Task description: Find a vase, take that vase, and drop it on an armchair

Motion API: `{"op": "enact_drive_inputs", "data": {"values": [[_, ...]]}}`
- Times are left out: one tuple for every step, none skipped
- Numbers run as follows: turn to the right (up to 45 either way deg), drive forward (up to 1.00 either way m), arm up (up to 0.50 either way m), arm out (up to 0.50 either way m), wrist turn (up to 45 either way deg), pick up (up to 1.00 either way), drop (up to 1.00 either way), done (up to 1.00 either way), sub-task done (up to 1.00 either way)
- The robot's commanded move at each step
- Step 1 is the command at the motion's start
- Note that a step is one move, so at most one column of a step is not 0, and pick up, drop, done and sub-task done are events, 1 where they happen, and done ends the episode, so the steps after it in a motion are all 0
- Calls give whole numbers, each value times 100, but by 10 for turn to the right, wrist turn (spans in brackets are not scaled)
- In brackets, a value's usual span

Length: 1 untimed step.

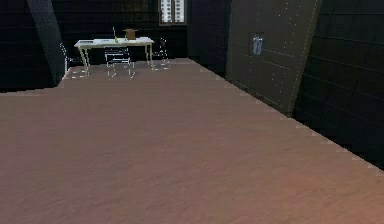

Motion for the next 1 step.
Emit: {"op": "enact_drive_inputs", "data": {"values": [[0,0,10,0,0,0,0,0,0]]}}
